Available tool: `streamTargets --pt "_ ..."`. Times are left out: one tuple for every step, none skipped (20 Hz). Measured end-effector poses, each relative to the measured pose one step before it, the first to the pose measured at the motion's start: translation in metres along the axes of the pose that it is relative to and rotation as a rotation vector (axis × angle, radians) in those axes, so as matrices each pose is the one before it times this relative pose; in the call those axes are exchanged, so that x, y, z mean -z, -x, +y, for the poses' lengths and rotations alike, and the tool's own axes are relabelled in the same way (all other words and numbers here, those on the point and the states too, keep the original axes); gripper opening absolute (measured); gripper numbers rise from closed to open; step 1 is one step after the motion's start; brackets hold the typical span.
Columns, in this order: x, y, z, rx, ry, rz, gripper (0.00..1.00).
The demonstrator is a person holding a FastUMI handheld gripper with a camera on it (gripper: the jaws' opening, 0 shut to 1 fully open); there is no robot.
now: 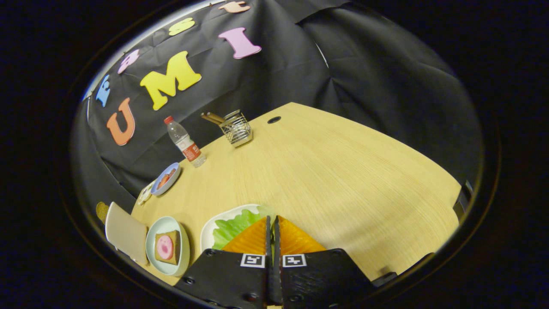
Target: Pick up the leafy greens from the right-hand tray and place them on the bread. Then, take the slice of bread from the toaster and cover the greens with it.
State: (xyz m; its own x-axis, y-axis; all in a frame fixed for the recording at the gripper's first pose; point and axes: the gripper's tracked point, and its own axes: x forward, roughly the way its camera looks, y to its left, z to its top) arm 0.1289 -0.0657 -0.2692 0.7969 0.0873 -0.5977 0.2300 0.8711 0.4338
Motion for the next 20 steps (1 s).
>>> streamTargets --pt "-0.00226 0.00417 0.00410 -0.01065 0.01941 -0.01210 0.01" --pt "-0.00233 0.00388 0.00262 -0.00598 0.01852 -0.01739 0.01" --pt "-0.00503 0.00548 0.00552 -0.00740 0.02489 -0.02340 0.00" --pt "-0.00302 0.00421 0.00504 -0.00667 0.01407 -0.01749 0.00" --pt "-0.00475 0.00422 0.00605 -0.01317 0.00262 -0.01096 0.00" --pt "-0.00373 0.00349 0.00643 -0.01490 -0.00488 -0.00718 0.00" --pt "-0.00295 0.00243 0.00619 -0.01354 -0.00423 -0.00127 0.00" --pt "-0.00112 0.00306 0.00583 -0.01174 -0.00467 -0.00250 0.00" --pt "-0.00274 0.00286 0.00501 -0.00957 -0.00314 -0.00397 0.01" --pt "-0.00255 0.00327 0.00483 -0.00794 -0.00078 -0.00610 0.01" --pt "-0.00212 0.00363 0.00378 -0.00321 0.00371 -0.00688 0.00" --pt "-0.00257 0.00307 0.00528 -0.00455 0.00420 -0.01005 0.01" --pt "-0.00297 0.00336 0.00342 -0.00273 0.00242 -0.00846 0.00" --pt "-0.00290 0.00341 0.00462 -0.00456 0.00148 -0.00813 0.00" --pt "-0.00360 0.00335 0.00400 -0.00307 -0.00041 -0.00676 0.00" --pt "-0.00141 0.00317 0.00467 -0.00410 0.00058 -0.00549 0.00" --pt "-0.00185 0.00392 0.00646 -0.00757 -0.00106 -0.00404 0.00" --pt "-0.00129 0.00447 0.00805 -0.01167 -0.00006 -0.00406 0.00" --pt "-0.00285 0.00221 0.00840 -0.00894 0.00423 -0.00667 0.00" --pt "-0.00210 0.00170 0.00750 -0.00725 0.01072 -0.00559 0.00"
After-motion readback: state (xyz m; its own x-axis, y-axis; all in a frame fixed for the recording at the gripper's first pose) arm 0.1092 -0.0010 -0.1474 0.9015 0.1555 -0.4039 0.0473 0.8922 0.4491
